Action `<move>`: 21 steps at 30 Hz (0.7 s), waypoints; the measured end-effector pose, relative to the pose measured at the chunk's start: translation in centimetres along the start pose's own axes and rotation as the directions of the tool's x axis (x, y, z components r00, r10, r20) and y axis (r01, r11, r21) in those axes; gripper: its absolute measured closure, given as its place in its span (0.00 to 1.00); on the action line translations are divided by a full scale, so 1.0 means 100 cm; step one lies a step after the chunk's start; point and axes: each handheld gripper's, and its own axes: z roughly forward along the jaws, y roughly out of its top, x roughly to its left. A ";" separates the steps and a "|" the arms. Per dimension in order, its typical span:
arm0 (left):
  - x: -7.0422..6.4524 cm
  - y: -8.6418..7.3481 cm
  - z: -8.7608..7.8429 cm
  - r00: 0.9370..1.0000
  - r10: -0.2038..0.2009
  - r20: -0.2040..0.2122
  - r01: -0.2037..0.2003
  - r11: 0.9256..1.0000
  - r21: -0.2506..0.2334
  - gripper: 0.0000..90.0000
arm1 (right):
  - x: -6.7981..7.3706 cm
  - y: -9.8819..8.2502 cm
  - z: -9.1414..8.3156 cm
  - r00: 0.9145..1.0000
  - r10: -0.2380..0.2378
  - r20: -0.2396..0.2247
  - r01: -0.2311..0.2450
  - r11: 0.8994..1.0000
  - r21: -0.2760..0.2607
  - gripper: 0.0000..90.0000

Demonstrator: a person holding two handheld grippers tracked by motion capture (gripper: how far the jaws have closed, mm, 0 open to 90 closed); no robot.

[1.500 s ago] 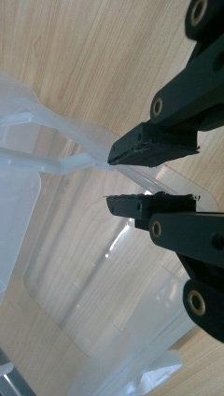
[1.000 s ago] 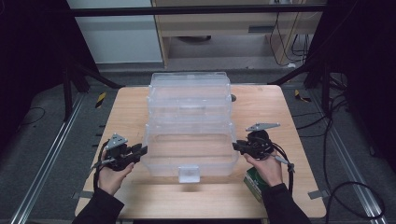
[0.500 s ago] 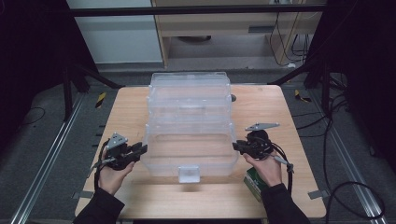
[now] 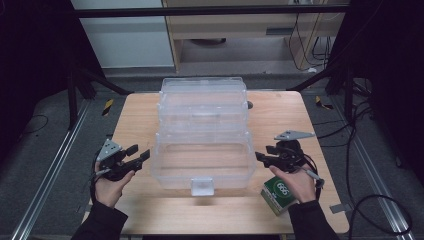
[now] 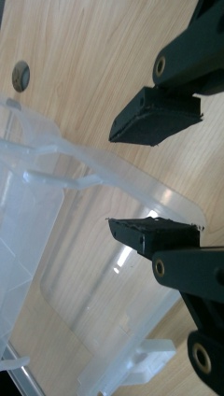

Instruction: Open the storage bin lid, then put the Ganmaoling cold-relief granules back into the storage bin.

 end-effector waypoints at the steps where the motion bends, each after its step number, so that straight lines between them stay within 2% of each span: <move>1: 0.003 -0.001 0.000 1.000 -0.003 -0.011 0.003 1.000 0.003 0.47 | -0.002 -0.002 -0.004 1.000 0.003 0.007 -0.003 1.000 0.008 0.52; 2: 0.003 -0.001 0.000 1.000 -0.003 -0.011 0.003 1.000 0.003 0.46 | -0.004 -0.003 -0.007 1.000 0.001 0.018 -0.001 1.000 0.017 0.50; 5: 0.015 -0.008 0.002 0.998 -0.020 -0.060 0.022 0.999 0.025 0.43 | -0.010 -0.008 -0.015 1.000 0.001 0.031 -0.003 0.999 0.041 0.44; 10: 0.023 -0.014 0.006 0.995 -0.026 -0.092 0.031 0.998 0.052 0.39 | -0.015 -0.012 -0.021 0.999 -0.004 0.054 -0.001 0.996 0.091 0.39; 17: 0.031 -0.021 0.010 0.992 -0.050 -0.114 0.058 0.996 0.064 0.38 | -0.013 -0.012 -0.027 0.998 0.001 0.055 -0.009 0.990 0.142 0.34; 21: 0.035 -0.025 0.011 0.989 -0.064 -0.133 0.074 0.995 0.072 0.38 | -0.006 -0.009 -0.029 0.998 -0.027 0.060 0.015 0.981 0.196 0.30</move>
